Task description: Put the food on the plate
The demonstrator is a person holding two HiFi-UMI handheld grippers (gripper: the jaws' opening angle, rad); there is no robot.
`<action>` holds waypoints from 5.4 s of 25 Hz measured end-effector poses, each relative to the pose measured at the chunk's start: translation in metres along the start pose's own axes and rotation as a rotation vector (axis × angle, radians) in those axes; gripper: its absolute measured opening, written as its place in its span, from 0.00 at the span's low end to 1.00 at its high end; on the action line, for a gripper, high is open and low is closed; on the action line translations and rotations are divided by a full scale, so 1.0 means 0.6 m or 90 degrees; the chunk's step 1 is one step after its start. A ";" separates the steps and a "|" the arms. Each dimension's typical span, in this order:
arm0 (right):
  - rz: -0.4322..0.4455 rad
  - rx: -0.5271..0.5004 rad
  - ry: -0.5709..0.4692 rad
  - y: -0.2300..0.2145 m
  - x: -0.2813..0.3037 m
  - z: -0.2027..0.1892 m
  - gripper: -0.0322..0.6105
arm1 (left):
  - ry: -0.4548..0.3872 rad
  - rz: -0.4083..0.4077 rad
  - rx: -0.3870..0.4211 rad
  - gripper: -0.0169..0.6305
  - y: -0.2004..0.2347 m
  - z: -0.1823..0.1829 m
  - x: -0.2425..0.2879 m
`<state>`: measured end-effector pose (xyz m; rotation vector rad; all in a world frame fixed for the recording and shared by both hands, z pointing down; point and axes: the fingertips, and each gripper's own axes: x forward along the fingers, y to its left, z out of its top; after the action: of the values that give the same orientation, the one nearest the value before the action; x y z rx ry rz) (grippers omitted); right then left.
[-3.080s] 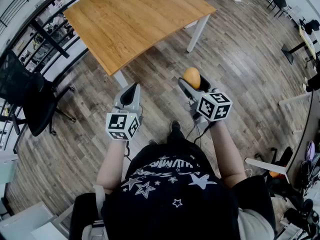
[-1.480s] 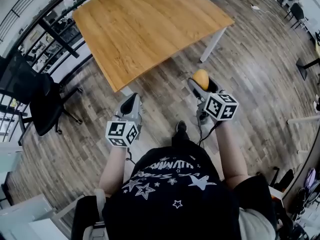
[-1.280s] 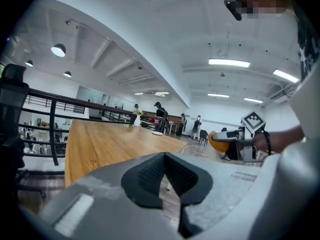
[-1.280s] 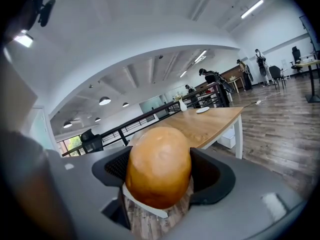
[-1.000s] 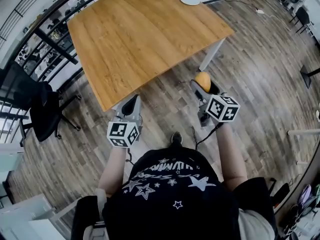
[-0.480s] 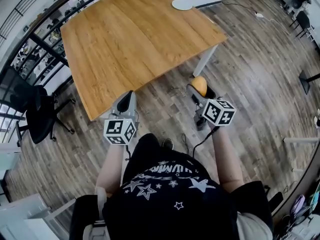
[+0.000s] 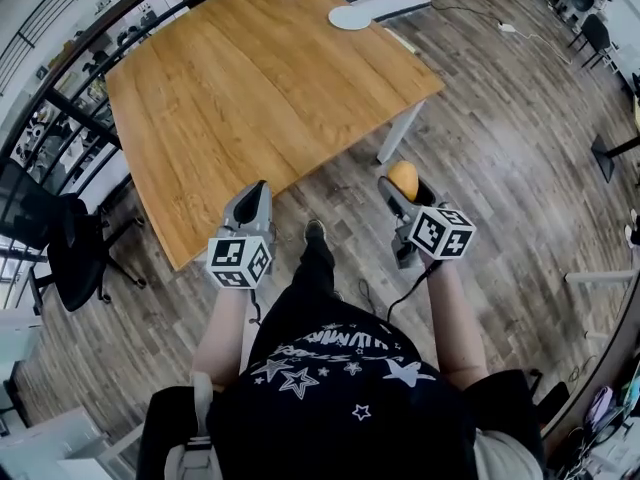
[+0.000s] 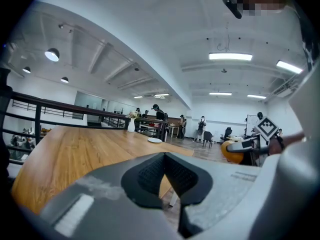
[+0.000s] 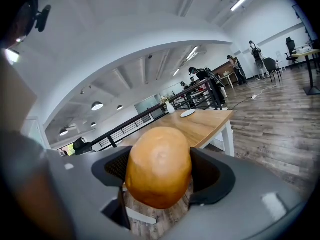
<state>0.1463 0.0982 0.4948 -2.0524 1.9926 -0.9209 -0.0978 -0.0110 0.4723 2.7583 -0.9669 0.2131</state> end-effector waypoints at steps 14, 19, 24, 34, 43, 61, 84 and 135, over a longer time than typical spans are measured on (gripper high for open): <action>-0.030 -0.021 0.001 -0.076 0.237 0.168 0.61 | -0.017 -0.016 -0.031 0.03 0.127 0.072 0.250; -0.034 -0.026 0.001 -0.080 0.321 0.217 0.61 | -0.022 -0.030 -0.017 0.03 0.177 0.108 0.313; -0.050 -0.039 0.013 -0.100 0.373 0.250 0.61 | -0.037 -0.032 -0.017 0.03 0.208 0.136 0.352; -0.070 -0.052 -0.006 -0.124 0.429 0.320 0.61 | -0.034 -0.021 -0.035 0.03 0.249 0.140 0.395; -0.050 -0.049 0.031 -0.184 0.493 0.336 0.61 | -0.005 0.020 -0.038 0.03 0.244 0.128 0.436; 0.044 -0.119 0.063 -0.281 0.655 0.500 0.61 | -0.011 0.128 -0.038 0.03 0.206 0.194 0.581; 0.048 -0.301 0.225 -0.348 0.925 0.444 0.61 | 0.054 0.171 -0.044 0.03 0.241 0.182 0.729; -0.021 -0.432 0.277 -0.373 0.966 0.387 0.74 | 0.089 0.190 -0.056 0.03 0.230 0.129 0.682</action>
<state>0.4207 -0.4949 0.6086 -2.3544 2.8209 -0.8248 0.1375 -0.3800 0.5020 2.4729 -1.3116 0.3947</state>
